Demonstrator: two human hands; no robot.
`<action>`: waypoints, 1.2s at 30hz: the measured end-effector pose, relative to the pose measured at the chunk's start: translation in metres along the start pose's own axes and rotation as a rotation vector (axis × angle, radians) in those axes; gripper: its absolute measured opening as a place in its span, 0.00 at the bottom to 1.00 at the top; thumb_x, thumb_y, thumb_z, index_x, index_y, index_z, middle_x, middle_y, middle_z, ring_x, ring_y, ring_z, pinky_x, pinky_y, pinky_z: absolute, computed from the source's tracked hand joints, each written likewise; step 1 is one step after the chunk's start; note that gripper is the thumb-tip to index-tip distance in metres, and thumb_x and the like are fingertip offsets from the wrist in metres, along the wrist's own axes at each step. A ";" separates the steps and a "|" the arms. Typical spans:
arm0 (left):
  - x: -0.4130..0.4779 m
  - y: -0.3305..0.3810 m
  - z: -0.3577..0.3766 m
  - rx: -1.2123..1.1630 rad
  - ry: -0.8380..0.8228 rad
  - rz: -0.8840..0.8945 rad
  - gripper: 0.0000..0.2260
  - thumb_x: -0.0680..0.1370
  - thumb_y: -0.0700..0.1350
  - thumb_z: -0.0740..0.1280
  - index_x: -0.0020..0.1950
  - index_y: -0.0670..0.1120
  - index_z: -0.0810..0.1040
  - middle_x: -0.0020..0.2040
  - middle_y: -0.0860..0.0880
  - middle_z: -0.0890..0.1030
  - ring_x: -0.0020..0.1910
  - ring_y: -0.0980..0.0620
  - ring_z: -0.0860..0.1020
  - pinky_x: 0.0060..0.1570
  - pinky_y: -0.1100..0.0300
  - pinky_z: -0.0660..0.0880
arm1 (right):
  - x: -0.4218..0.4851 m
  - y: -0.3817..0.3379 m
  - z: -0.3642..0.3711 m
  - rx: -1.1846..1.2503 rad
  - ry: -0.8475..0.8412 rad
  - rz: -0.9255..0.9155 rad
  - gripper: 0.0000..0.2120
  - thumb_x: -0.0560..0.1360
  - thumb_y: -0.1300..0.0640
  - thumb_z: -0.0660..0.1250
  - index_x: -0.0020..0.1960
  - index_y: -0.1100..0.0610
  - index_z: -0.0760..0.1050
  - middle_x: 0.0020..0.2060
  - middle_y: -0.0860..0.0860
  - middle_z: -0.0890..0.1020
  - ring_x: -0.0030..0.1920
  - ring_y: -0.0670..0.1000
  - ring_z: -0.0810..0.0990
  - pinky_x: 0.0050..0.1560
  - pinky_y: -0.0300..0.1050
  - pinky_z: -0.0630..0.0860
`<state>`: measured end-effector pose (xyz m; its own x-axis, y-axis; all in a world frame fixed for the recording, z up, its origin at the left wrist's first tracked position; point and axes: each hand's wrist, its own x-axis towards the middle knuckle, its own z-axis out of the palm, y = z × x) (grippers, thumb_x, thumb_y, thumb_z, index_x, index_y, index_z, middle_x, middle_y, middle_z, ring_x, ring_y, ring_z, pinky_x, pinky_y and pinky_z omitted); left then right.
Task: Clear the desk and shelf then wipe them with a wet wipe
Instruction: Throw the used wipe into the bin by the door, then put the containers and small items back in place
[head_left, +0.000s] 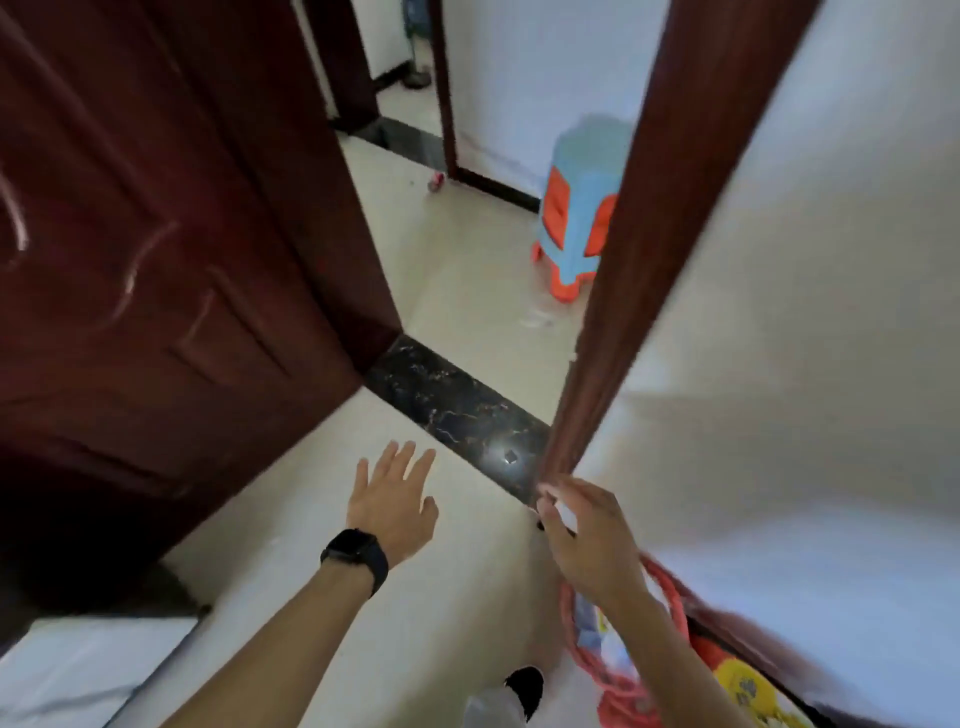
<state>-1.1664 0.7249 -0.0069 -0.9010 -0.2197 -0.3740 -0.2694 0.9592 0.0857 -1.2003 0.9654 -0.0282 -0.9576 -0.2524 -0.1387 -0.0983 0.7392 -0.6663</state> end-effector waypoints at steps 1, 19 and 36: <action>-0.016 -0.028 -0.002 -0.046 0.019 -0.070 0.28 0.81 0.52 0.54 0.80 0.54 0.50 0.81 0.51 0.50 0.80 0.49 0.45 0.77 0.44 0.43 | 0.006 -0.030 0.003 -0.037 -0.019 -0.136 0.14 0.79 0.46 0.62 0.59 0.47 0.82 0.61 0.44 0.80 0.64 0.48 0.74 0.66 0.37 0.66; -0.419 -0.475 -0.015 -0.276 0.645 -0.903 0.23 0.80 0.56 0.59 0.76 0.56 0.65 0.77 0.51 0.65 0.78 0.48 0.57 0.76 0.46 0.54 | -0.174 -0.543 0.274 0.008 -0.232 -1.297 0.15 0.79 0.50 0.66 0.64 0.50 0.79 0.63 0.47 0.79 0.69 0.51 0.70 0.71 0.40 0.63; -0.424 -0.739 0.004 -0.626 0.572 -1.099 0.22 0.78 0.57 0.61 0.72 0.57 0.69 0.69 0.53 0.74 0.68 0.49 0.71 0.66 0.56 0.67 | -0.164 -0.705 0.550 -0.129 -0.746 -1.044 0.26 0.79 0.43 0.64 0.74 0.49 0.66 0.70 0.44 0.72 0.71 0.46 0.68 0.69 0.39 0.64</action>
<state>-0.5838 0.1104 0.0848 -0.1016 -0.9892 -0.1056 -0.8925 0.0438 0.4490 -0.8252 0.1422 0.0610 -0.0343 -0.9994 0.0003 -0.7704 0.0262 -0.6371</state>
